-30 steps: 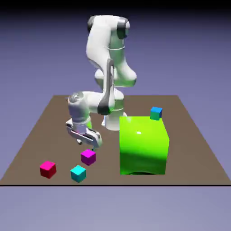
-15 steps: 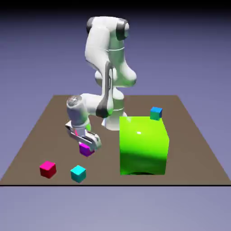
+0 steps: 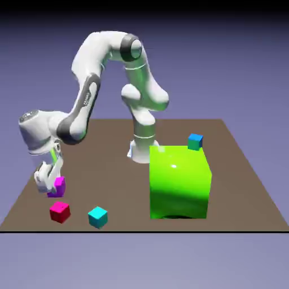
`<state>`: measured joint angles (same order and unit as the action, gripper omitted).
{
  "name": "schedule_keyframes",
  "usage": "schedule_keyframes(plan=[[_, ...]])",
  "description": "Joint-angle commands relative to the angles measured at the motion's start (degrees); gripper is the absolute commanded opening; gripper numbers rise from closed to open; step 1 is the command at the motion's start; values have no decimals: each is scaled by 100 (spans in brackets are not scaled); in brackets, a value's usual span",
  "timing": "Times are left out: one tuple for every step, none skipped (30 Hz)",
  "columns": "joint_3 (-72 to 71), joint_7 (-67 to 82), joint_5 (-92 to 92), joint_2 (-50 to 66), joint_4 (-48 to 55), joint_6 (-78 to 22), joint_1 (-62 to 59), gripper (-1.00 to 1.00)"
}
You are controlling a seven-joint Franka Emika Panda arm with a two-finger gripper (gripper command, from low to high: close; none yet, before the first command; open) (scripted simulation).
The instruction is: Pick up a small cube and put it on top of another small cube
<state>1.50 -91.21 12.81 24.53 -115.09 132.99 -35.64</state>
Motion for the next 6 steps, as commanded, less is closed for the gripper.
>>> schedule_keyframes(plan=[[-31,29,33,208,-33,236,3,-100],[-63,66,79,415,-66,477,5,-100],[-75,79,95,491,-78,565,6,-100],[-75,79,95,491,-78,565,6,100],[-75,79,95,491,-78,565,6,100],[-43,42,50,284,-45,324,3,100]])
